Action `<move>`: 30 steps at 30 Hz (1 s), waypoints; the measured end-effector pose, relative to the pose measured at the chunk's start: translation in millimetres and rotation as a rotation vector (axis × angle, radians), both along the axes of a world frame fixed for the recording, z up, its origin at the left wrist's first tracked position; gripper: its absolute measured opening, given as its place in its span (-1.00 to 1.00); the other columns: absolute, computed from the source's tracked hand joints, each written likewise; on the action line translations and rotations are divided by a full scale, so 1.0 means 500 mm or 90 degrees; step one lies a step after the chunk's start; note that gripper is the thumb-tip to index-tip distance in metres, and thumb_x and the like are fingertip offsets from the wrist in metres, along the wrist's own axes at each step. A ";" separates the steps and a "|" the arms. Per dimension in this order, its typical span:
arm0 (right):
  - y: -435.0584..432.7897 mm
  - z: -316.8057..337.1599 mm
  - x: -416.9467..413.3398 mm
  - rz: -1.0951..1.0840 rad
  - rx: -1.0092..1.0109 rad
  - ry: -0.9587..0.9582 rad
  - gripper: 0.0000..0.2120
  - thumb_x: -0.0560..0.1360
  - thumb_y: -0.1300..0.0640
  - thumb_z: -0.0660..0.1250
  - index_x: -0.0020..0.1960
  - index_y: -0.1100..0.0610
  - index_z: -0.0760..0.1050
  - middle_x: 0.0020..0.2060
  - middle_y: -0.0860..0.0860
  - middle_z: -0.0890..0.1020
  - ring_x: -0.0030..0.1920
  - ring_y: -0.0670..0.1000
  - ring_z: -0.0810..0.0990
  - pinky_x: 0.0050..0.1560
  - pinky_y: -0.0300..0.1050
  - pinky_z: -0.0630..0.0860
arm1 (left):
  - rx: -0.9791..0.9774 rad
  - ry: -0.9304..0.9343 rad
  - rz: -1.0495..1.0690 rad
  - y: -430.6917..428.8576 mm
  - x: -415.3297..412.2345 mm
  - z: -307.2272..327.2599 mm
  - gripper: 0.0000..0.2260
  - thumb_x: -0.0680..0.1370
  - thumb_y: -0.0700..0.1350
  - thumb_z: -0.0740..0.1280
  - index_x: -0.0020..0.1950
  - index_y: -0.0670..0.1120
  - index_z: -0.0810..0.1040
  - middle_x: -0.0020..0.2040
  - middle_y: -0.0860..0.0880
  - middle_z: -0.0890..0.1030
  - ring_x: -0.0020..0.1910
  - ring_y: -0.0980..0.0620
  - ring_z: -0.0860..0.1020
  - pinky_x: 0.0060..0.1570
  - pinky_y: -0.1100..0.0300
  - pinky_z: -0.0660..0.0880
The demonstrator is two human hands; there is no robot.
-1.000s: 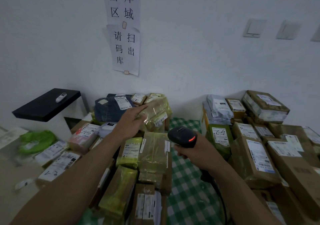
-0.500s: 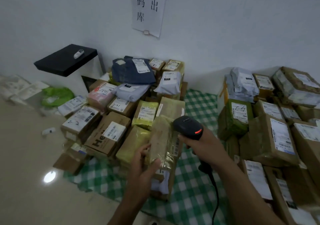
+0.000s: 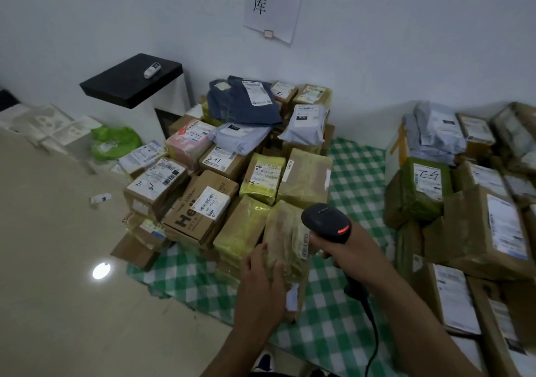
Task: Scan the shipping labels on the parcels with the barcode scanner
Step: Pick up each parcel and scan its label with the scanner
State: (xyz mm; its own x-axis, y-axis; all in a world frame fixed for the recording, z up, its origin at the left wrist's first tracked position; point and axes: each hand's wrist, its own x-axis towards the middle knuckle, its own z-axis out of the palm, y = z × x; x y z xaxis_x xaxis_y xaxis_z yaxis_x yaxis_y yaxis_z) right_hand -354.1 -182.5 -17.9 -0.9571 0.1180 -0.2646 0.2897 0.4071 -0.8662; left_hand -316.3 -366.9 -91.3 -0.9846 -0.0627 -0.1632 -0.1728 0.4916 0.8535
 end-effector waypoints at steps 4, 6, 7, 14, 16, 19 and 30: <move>0.007 0.000 0.008 0.003 -0.025 0.002 -0.84 0.53 0.08 0.53 0.06 -0.11 0.61 -0.22 -0.21 0.72 -0.28 -0.23 0.66 -0.36 -0.41 0.48 | -0.214 -0.008 -0.062 -0.011 0.006 0.034 -0.48 0.65 0.08 0.18 0.61 0.10 0.18 0.58 0.06 0.23 0.20 -0.09 0.57 -0.01 0.08 0.49; 0.008 0.002 0.010 0.003 -0.031 0.001 -0.83 0.53 0.09 0.52 0.04 -0.13 0.60 -0.23 -0.19 0.72 -0.28 -0.23 0.66 -0.36 -0.41 0.49 | -0.259 0.098 -0.068 -0.010 -0.003 0.045 -0.43 0.59 0.10 0.06 0.61 0.02 0.29 0.59 -0.02 0.31 0.33 -0.11 0.49 0.18 0.00 0.51; 0.010 0.002 0.012 0.001 -0.028 0.001 -0.83 0.53 0.09 0.52 0.02 -0.13 0.60 -0.23 -0.15 0.72 -0.29 -0.22 0.66 -0.36 -0.40 0.50 | -0.266 0.136 -0.080 -0.006 -0.012 0.042 -0.41 0.58 0.10 0.03 0.60 -0.01 0.35 0.57 -0.07 0.36 0.38 -0.12 0.43 0.30 -0.04 0.48; 0.020 0.002 0.016 -0.023 -0.022 0.012 -0.79 0.54 0.10 0.52 0.07 -0.14 0.57 -0.17 -0.10 0.70 -0.29 -0.22 0.66 -0.35 -0.38 0.50 | -0.230 0.098 -0.169 0.050 -0.071 0.006 -0.19 0.54 0.10 0.44 0.67 0.04 0.07 0.69 -0.05 0.00 0.66 -0.09 -0.04 0.57 -0.09 0.21; 0.024 0.002 0.019 -0.034 -0.044 0.021 -0.78 0.54 0.13 0.51 0.09 -0.10 0.57 -0.17 -0.10 0.69 -0.31 -0.24 0.63 -0.36 -0.39 0.49 | -0.184 0.085 -0.128 0.043 -0.073 0.015 -0.12 0.49 0.02 0.51 0.67 0.03 0.07 0.68 -0.03 0.07 0.63 -0.08 0.03 0.57 -0.02 0.20; 0.035 0.003 0.022 -0.053 -0.042 0.020 -0.77 0.54 0.11 0.52 0.11 -0.11 0.56 -0.17 -0.07 0.70 -0.31 -0.22 0.63 -0.32 -0.32 0.52 | -0.178 0.052 -0.116 0.027 -0.078 0.015 -0.13 0.48 -0.03 0.53 0.67 0.05 0.11 0.68 -0.02 0.08 0.63 -0.09 0.06 0.53 0.00 0.20; 0.100 0.029 0.047 -0.168 -0.065 0.031 -0.71 0.52 0.12 0.54 0.17 -0.09 0.54 -0.24 -0.05 0.71 -0.33 -0.14 0.65 -0.27 -0.16 0.57 | -0.172 0.122 -0.144 0.072 -0.098 0.081 -0.28 0.56 0.11 0.45 0.64 0.04 0.19 0.58 0.03 0.28 0.56 -0.06 0.19 0.51 0.00 0.25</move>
